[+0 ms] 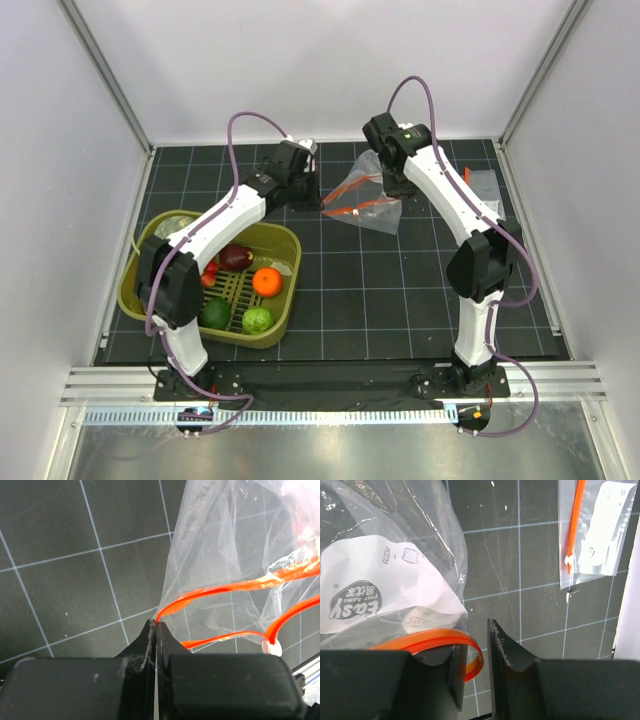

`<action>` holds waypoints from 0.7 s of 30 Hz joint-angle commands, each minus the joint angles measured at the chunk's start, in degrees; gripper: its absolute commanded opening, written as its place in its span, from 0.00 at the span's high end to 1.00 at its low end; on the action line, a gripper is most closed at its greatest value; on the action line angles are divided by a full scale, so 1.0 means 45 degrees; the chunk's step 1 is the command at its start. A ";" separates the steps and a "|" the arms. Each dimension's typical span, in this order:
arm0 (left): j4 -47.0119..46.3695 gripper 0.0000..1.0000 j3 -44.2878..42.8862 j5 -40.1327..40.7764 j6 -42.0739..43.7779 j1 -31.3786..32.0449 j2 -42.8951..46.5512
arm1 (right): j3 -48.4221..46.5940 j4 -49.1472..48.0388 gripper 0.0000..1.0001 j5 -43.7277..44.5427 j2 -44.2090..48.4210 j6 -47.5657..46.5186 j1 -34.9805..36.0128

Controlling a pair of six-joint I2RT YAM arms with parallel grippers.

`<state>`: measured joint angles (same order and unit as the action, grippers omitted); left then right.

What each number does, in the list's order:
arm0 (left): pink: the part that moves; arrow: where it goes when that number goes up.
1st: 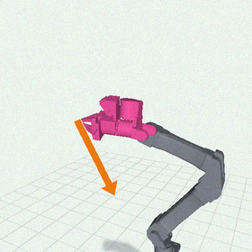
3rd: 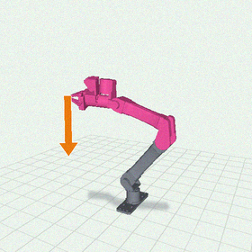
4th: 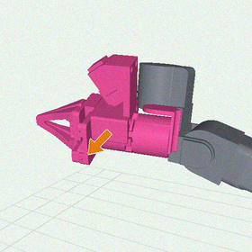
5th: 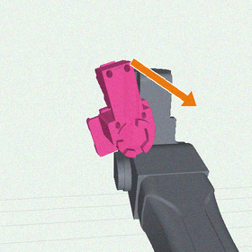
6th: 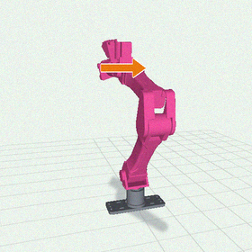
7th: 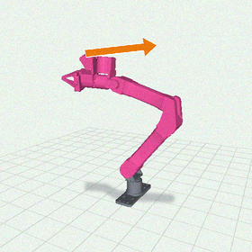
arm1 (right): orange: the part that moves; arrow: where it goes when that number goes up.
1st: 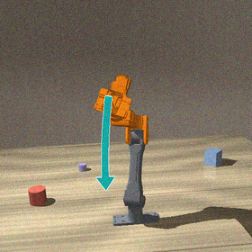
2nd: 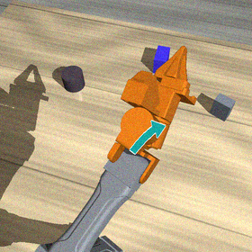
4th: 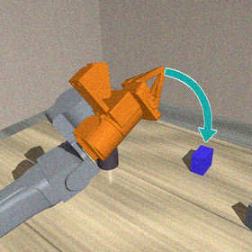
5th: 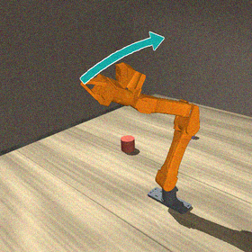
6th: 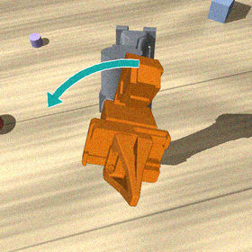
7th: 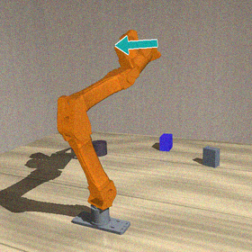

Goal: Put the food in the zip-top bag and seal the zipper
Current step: Open the zipper of the food storage bag at the center of the board.

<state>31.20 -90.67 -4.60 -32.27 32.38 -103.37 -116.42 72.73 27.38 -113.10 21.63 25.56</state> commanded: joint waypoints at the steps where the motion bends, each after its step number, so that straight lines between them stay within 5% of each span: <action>1: 0.0216 1.00 -0.0006 -0.0128 0.0628 -0.0028 0.0413 | -0.0144 -0.0399 0.71 0.0599 0.0699 -0.0335 0.0023; 7: -0.0584 1.00 -0.0260 -0.2078 0.1038 -0.0008 0.0063 | 0.0499 -0.1899 0.69 -0.1432 0.1401 -0.0118 0.0179; 16: -0.0625 1.00 -0.0885 -0.2552 0.1409 0.0050 -0.0271 | 0.1457 -0.3876 0.60 -0.3680 0.2125 -0.0372 0.0628; 21: -0.0644 1.00 -0.0885 -0.2532 0.1527 0.0050 -0.0271 | 0.1243 -0.3898 0.82 -0.3799 0.1853 -0.0451 0.0628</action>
<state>30.02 -92.18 -14.37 -26.74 32.51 -104.47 -110.21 57.65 11.62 -106.41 20.40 28.49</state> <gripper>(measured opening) 0.009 0.217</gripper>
